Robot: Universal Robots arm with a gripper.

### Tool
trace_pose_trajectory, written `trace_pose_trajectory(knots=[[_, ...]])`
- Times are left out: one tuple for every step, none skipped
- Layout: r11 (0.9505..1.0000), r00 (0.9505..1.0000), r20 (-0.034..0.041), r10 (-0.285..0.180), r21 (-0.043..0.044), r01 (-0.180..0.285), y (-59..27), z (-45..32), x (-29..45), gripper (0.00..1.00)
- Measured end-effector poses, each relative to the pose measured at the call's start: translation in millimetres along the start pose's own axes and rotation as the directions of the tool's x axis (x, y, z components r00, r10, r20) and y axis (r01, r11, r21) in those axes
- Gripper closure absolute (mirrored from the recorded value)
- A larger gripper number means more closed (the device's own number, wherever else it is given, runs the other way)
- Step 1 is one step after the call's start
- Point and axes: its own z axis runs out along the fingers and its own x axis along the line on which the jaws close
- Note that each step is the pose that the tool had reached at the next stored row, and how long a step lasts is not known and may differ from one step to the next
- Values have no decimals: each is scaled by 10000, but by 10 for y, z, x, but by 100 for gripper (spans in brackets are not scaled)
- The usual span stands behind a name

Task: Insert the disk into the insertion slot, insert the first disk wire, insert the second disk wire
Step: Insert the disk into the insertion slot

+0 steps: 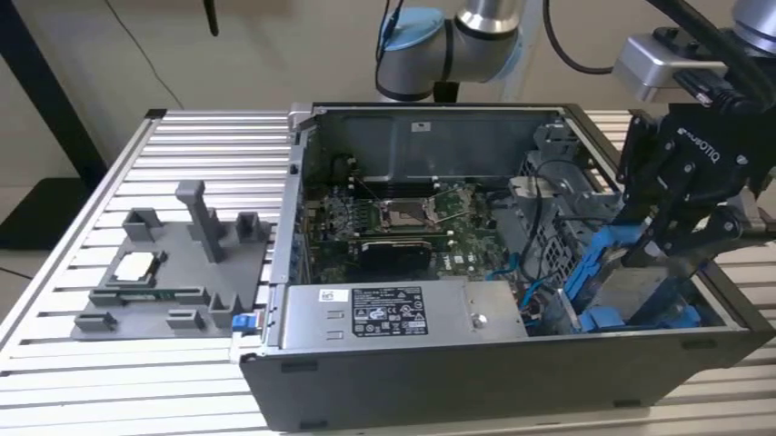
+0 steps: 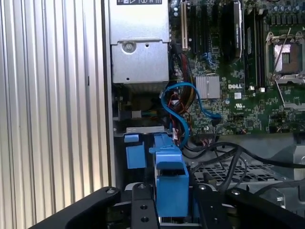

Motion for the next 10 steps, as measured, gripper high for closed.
trace_pose_trajectory(knots=[[10000,10000,7,4,1,-4,1,-24,0,66],[10000,10000,18,8,-1,-8,3,-48,-1,59],[10000,10000,28,14,-1,-14,4,-69,-3,59],[10000,10000,31,21,1,-21,5,-84,-9,59],[10000,10000,40,28,11,-28,6,-89,-18,59],[10000,10000,48,34,32,-34,7,-89,-28,59],[10000,10000,60,39,70,-39,9,-90,-42,59],[9999,10000,78,39,107,-39,9,-89,-58,59],[9999,9999,101,36,131,-38,9,-87,-73,59],[9999,9999,126,34,140,-36,9,-85,-87,59]])
